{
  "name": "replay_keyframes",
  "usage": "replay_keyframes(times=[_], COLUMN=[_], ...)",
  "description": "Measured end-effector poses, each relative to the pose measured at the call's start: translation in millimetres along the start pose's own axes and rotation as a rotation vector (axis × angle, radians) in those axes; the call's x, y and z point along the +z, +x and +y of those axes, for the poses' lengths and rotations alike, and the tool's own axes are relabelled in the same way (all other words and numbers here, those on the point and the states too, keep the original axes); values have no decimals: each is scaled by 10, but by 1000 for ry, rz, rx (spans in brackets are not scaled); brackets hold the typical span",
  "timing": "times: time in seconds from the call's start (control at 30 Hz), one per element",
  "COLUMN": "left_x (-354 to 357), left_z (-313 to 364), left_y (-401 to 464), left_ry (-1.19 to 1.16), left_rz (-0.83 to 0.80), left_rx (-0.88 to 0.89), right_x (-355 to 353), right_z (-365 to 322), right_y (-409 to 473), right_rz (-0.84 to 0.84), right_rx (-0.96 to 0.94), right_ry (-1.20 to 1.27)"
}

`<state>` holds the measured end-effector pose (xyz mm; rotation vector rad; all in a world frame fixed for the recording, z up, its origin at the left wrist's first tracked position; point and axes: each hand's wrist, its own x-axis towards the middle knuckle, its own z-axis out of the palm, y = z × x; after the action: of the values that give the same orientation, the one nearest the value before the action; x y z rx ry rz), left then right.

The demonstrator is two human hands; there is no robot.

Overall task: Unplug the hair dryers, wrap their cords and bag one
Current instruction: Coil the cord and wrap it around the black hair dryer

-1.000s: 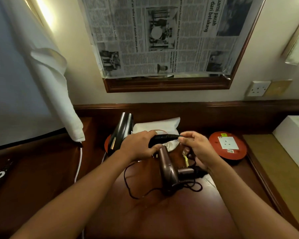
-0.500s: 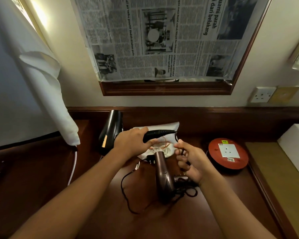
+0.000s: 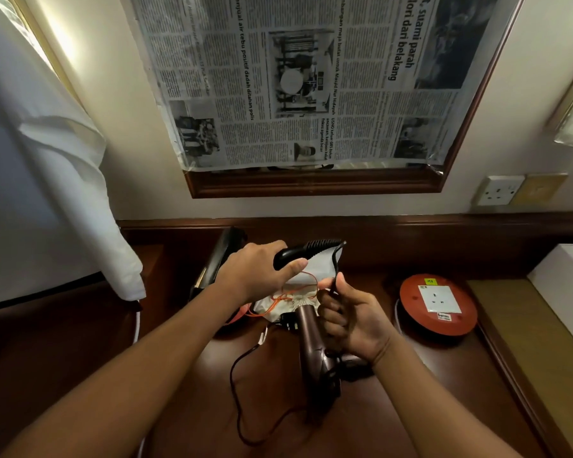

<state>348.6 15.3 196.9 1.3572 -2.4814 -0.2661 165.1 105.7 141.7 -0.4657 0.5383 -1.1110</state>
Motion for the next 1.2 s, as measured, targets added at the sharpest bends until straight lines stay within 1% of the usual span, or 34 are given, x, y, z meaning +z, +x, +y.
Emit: replay_keyframes(times=[0.1, 0.17, 0.37, 0.47, 0.57, 0.7, 0.8, 0.9, 1.0, 1.13, 1.2], left_x=[-75, -135, -253, -295, -320, -324, -306, -303, -320, -350, -351], left_z=[-21, -16, -111, -126, -94, -16, 45, 98, 158, 223, 252], left_y=[17, 23, 28, 3, -23, -41, -54, -53, -58, -52, -49], left_ry=[-62, -72, -54, -25, 14, 70, 78, 109, 169, 260, 301], left_rz=[-11, -20, -61, -90, -125, -154, -152, -149, -173, -183, -194], left_rx=[46, 79, 170, 205, 226, 245, 269, 277, 276, 264, 254], right_x=[-40, -73, -103, -41, -7, 77, 164, 209, 258, 370, 410], right_z=[-85, -133, -318, -439, -556, -740, -872, -957, -1012, -1044, -1042], right_y=[45, 68, 85, 35, -33, -127, -194, -248, -303, -381, -395], right_rz=[-49, -43, 35, 109, 235, 335, 361, 370, 361, 362, 390], right_rx=[54, 71, 119, 99, 42, -34, -83, -194, -285, -368, -418], right_ry=[-100, -155, -399, -554, -667, -843, -950, -1071, -1181, -1266, -1346])
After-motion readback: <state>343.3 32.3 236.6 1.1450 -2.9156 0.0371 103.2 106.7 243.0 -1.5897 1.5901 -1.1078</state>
